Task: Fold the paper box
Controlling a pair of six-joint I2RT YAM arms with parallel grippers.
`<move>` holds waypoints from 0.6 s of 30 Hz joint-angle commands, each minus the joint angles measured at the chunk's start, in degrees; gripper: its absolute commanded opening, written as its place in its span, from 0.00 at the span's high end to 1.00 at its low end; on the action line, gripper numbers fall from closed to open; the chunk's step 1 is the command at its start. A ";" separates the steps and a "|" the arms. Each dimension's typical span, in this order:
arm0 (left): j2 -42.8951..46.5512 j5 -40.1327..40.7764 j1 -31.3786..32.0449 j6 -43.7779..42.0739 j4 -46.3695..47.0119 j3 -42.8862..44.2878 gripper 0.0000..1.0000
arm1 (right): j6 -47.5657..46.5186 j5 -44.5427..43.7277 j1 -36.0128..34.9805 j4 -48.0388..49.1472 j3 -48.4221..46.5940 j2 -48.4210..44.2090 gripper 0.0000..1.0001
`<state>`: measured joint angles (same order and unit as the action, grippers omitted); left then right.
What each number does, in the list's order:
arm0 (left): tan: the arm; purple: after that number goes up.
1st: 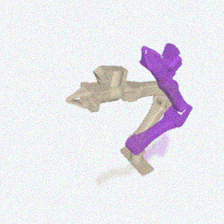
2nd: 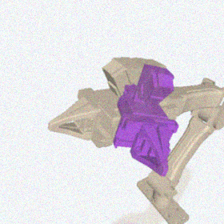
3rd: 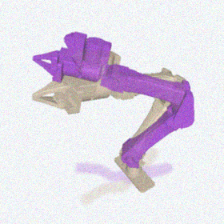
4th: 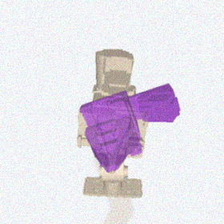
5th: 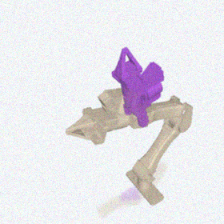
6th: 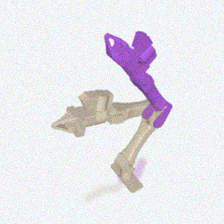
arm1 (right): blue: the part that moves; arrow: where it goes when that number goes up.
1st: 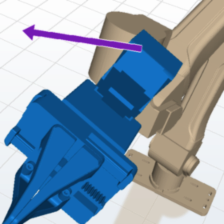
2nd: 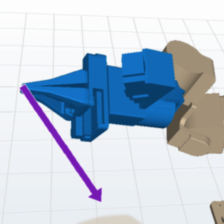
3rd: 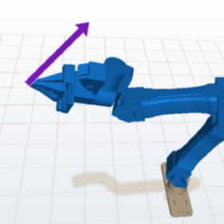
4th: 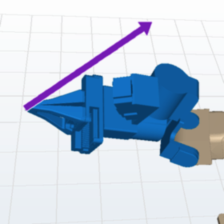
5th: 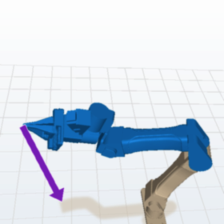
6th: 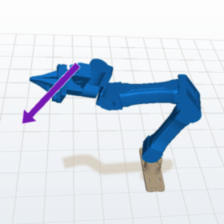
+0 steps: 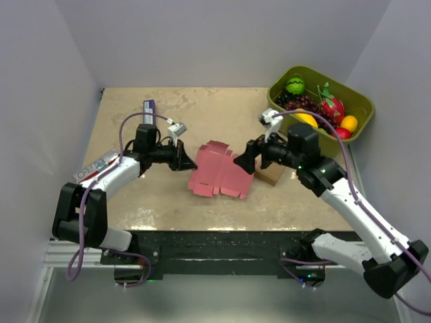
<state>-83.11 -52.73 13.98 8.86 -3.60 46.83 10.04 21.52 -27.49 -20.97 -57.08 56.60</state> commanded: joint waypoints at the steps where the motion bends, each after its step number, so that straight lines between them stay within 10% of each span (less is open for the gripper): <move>1: 3.56 -5.35 0.44 -6.84 -7.39 1.51 1.00 | -5.99 -10.61 -8.19 -2.32 -8.12 5.53 0.13; 18: 7.61 -9.85 1.75 -7.11 -7.04 0.02 1.00 | -18.12 -25.03 -17.69 -9.43 -22.99 24.70 0.26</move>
<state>-78.15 -60.03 15.20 3.14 -11.27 46.94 -3.81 0.97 -44.99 -28.05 -76.16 81.76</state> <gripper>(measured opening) 0.019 0.741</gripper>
